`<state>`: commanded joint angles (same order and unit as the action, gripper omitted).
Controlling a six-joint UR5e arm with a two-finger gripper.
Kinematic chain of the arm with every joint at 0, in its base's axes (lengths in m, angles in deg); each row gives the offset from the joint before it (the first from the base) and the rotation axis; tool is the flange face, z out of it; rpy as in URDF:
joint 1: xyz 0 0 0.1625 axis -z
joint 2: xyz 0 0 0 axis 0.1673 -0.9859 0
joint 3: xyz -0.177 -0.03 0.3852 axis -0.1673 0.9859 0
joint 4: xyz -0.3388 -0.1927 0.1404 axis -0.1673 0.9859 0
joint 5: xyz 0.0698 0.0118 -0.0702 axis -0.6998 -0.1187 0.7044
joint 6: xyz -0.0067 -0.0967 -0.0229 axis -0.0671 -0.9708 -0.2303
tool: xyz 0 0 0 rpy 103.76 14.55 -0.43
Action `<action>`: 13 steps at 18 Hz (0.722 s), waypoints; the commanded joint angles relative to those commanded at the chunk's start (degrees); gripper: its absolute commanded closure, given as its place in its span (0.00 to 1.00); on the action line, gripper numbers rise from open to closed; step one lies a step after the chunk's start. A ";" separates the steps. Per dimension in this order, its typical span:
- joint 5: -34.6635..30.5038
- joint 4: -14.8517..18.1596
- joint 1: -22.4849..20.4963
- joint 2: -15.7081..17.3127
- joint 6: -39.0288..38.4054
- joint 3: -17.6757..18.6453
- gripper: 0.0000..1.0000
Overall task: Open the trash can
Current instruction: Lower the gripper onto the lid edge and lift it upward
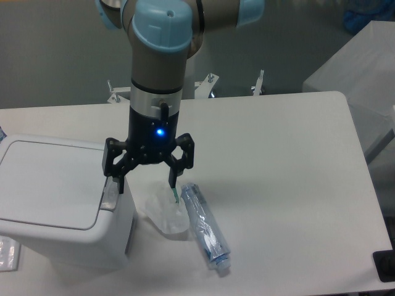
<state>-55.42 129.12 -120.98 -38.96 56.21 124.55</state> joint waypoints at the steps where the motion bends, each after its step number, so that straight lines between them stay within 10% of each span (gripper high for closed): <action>1: 0.00 0.09 0.09 -0.17 -0.09 0.00 0.00; 13: 0.00 0.00 0.53 -0.88 -0.18 0.09 0.00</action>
<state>-55.42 129.12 -120.45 -39.84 56.03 124.64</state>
